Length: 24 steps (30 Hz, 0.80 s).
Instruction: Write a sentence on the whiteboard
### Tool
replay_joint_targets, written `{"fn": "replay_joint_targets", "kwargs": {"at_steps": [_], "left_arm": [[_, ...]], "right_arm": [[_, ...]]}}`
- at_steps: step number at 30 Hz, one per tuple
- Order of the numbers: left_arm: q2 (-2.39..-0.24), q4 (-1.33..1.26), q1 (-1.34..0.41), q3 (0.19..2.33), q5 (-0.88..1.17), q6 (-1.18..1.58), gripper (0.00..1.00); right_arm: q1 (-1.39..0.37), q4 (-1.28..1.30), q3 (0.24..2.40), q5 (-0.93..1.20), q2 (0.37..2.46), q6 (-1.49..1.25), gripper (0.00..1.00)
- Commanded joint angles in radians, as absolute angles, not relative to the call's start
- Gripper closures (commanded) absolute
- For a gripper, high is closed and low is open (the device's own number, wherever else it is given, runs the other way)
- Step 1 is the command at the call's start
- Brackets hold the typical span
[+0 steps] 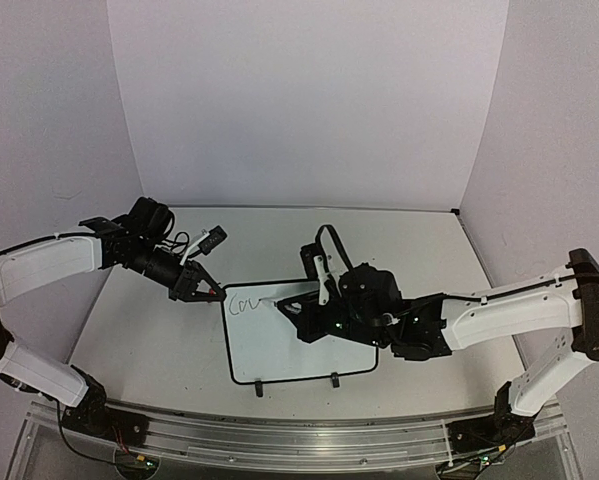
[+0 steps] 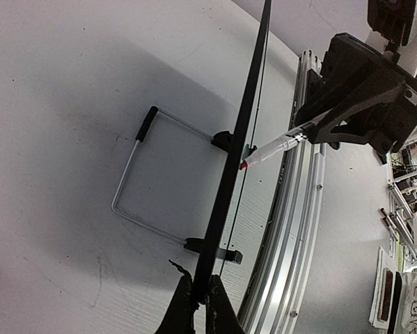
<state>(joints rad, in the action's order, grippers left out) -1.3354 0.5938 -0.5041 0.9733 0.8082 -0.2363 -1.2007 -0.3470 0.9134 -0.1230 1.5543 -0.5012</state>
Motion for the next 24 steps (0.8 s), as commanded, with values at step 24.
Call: {"fn": "replay_joint_targets", "kwargs": {"at_steps": [24], "left_arm": [[-1.319,0.594,-0.511,0.986,0.742,-0.25,1.0]], "right_arm": [[-1.196,-0.319,0.893,-0.103,1.549,-0.54,1.0]]}}
